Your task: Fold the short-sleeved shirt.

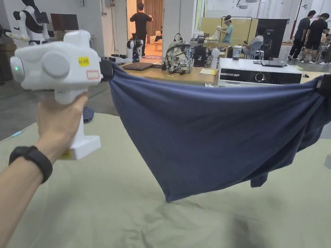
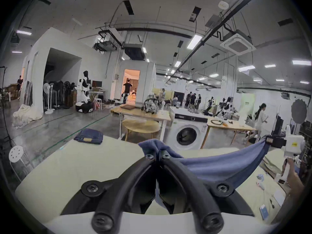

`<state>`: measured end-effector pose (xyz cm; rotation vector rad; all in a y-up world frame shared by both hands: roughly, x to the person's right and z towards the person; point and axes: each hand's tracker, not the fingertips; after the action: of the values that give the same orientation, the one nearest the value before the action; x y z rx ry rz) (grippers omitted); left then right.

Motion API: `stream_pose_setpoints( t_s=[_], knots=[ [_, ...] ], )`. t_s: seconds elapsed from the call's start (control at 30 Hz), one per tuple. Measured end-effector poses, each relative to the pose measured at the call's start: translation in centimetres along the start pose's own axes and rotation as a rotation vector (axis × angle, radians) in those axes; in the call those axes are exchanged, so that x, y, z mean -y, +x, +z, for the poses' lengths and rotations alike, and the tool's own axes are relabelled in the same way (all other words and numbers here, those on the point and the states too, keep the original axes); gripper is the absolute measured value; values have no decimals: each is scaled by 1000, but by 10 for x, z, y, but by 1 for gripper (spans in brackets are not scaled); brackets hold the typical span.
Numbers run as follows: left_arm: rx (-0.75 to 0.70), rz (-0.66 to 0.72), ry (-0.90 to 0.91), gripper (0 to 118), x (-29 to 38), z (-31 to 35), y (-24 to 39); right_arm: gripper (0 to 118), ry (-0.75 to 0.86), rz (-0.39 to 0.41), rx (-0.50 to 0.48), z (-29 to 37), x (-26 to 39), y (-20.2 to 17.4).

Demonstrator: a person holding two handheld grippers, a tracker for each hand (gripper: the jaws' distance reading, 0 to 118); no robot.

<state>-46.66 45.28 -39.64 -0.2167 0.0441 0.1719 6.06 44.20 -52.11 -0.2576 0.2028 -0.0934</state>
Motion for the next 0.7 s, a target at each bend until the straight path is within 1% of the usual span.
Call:
stream_pose_setpoints(
  t_s=[0.13,0.2,0.23,0.33,0.37,0.4,0.43,0.5,0.53,0.57,0.6,0.67,0.7],
  knots=[
    [39,59,-29,0,71,9,-13,3,-75,-13,-7,1,67,19],
    [76,74,-43,0,107,28,-17,3,-87,-6,-10,19,106,26],
    [72,70,-50,0,126,43,-17,3,-94,-9,-13,42,129,24],
    [67,70,-87,0,186,95,-16,3,-126,-67,-15,91,194,39],
    [58,76,-125,0,210,112,-18,3,-135,-87,6,122,218,32],
    [48,85,-157,0,232,127,-24,3,-151,-83,25,144,243,34],
    [52,101,-212,0,252,145,-27,3,-161,-102,48,165,268,36],
    [76,207,-205,0,293,188,-33,3,-233,-147,37,202,313,44],
    [88,227,-237,0,306,208,-29,3,-249,-166,56,220,332,46],
    [61,214,-271,0,317,223,-27,3,-290,-176,58,237,348,47],
    [-3,180,-268,0,329,239,-24,3,-319,-178,57,254,362,47],
    [-18,195,-414,0,345,254,-27,3,-365,-220,69,281,377,39],
    [-67,212,-411,0,354,262,-28,3,-366,-204,63,291,383,36]
  ],
)
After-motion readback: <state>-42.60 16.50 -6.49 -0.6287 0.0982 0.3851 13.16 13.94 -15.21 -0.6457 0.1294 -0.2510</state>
